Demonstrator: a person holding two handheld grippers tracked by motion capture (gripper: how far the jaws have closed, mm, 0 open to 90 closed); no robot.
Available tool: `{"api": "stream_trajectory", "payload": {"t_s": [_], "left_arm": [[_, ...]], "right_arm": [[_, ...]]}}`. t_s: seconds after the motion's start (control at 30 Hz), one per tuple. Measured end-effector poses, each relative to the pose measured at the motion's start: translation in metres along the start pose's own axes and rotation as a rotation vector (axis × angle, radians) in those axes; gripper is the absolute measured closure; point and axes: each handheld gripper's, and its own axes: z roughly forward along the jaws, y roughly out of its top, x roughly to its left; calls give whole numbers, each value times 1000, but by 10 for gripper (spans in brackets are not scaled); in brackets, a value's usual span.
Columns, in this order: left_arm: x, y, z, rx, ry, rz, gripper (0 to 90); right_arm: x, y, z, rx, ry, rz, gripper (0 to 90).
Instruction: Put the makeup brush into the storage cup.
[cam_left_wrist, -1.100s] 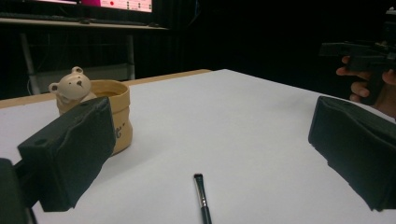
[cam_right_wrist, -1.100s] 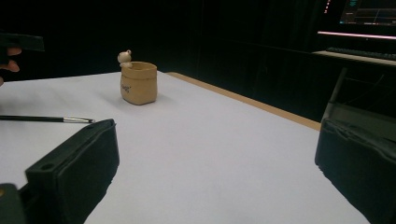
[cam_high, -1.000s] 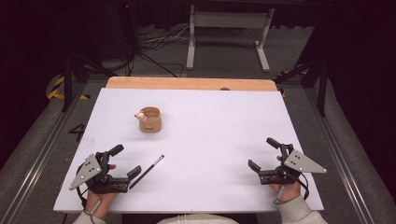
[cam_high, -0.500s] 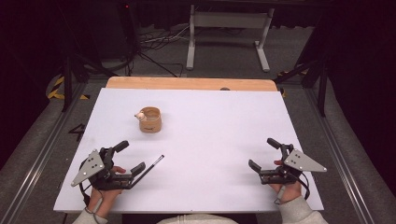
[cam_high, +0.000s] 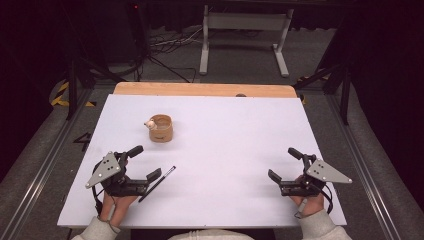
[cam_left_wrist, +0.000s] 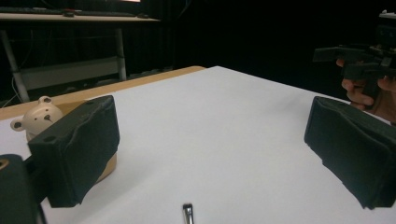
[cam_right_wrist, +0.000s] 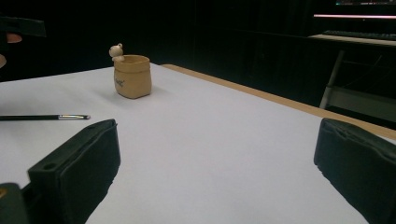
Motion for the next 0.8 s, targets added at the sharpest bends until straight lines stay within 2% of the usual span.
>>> {"api": "stream_trajectory", "payload": {"t_s": [0.13,0.27,0.4,0.6,0.67,0.7,0.8], "left_arm": [[0,1,8,5,1,-6,28],[0,4,12,21,1,19,27],[-1,8,16,49,-8,25,12],[-2,14,19,65,1,34,12],[-3,15,20,89,21,55,14],[-4,15,21,107,45,57,12],[-5,17,24,182,68,42,9]], "right_arm": [[0,0,-2,-20,5,-6,8],[0,0,-3,-49,4,-3,3],[-1,1,-4,-71,-1,30,8],[-2,1,-2,-70,16,34,12],[-2,2,-3,-65,19,20,11],[-1,3,-3,-63,20,16,9],[-3,4,-6,-85,25,29,9]]}}
